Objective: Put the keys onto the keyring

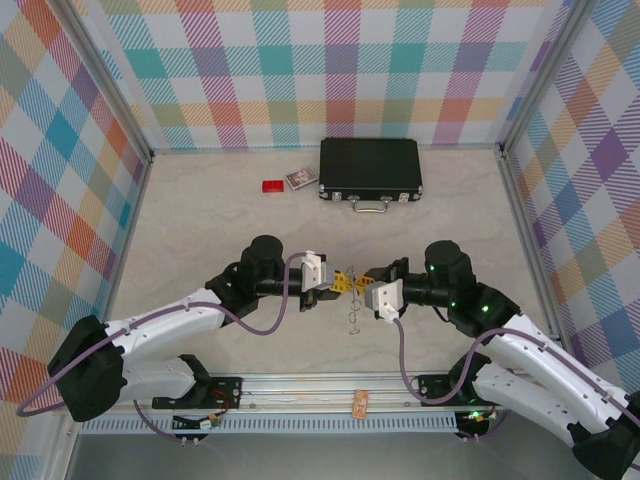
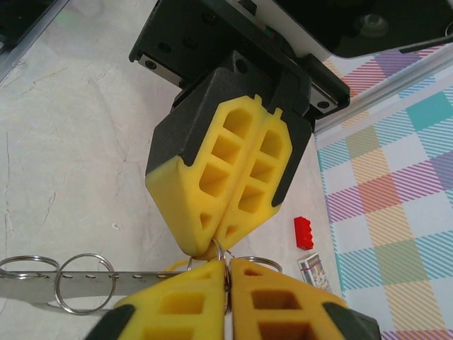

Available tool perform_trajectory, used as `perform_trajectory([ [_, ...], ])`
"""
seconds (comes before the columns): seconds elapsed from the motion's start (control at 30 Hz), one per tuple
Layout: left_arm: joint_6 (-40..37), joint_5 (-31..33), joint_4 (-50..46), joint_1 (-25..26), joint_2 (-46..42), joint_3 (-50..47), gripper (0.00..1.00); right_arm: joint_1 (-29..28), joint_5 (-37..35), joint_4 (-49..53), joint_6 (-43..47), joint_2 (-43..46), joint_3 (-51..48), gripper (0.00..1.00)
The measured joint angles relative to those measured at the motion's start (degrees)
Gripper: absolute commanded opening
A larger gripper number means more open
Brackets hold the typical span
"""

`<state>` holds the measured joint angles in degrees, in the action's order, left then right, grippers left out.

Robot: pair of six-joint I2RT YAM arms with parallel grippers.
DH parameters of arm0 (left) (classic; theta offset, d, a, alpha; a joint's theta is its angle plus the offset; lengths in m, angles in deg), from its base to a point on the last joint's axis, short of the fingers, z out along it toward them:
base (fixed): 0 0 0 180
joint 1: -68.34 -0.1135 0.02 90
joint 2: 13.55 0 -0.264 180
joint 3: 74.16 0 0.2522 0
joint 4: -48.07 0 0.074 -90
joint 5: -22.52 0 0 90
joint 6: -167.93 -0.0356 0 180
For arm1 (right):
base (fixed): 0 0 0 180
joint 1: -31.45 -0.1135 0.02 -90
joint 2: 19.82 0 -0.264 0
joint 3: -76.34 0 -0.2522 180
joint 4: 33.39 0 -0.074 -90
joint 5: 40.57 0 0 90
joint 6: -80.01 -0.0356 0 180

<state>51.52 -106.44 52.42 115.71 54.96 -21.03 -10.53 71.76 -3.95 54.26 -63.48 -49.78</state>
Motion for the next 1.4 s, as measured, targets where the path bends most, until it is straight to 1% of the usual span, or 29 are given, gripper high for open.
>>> perform_trajectory([
  [0.07, 0.15, -0.02, 0.22, 0.00, 0.28, -0.24, 0.00, -0.28, -0.02, -0.20, -0.09, -0.46, 0.28, 0.20],
  [0.27, 1.25, -0.04, 2.95, 0.13, 0.72, -1.33, 0.00, -1.18, -0.02, -1.25, -0.35, -1.79, 0.72, 0.22],
  [0.43, 2.71, -0.59, 6.29, 0.13, 1.11, -2.05, 0.00, -1.25, -0.39, -1.55, -0.42, -2.43, 1.09, 0.28],
  [0.57, 4.15, -0.92, 8.79, 0.17, 1.62, -2.67, 0.00, -1.25, -1.31, -1.84, -1.66, -2.43, 1.51, 0.36],
  [0.67, 5.07, -0.81, 11.32, 0.17, 1.75, -3.41, 0.00, -1.25, -2.27, -1.90, -3.89, -2.29, 2.25, 0.40],
  [0.77, 5.95, -0.44, 14.16, 0.17, 1.75, -4.33, 0.00, -1.25, -3.85, -2.27, -8.02, -1.40, 2.56, 0.46],
  [0.9, 6.62, 0.11, 15.76, 0.17, 1.84, -4.87, 0.00, -1.25, -7.37, -2.27, -15.80, 0.83, 3.85, 0.49],
  [1.0, 7.19, 0.96, 17.14, 0.17, 1.84, -5.29, 0.00, -1.25, -9.92, -2.27, -22.16, 2.86, 4.79, 0.49],
  [1.17, 7.61, 2.08, 19.08, 0.17, 1.84, -5.44, 0.00, -1.25, -11.45, -0.15, -32.76, 6.23, 4.44, 0.51],
  [1.27, 7.78, 2.62, 19.87, 0.17, 1.84, -5.51, 0.00, -1.25, -11.37, 0.68, -38.03, 7.80, 2.19, 0.50],
  [1.4, 8.07, 3.02, 20.50, 0.17, 1.84, -5.51, 0.00, -1.25, -11.23, 1.86, -42.05, 8.57, -1.84, 0.50],
])
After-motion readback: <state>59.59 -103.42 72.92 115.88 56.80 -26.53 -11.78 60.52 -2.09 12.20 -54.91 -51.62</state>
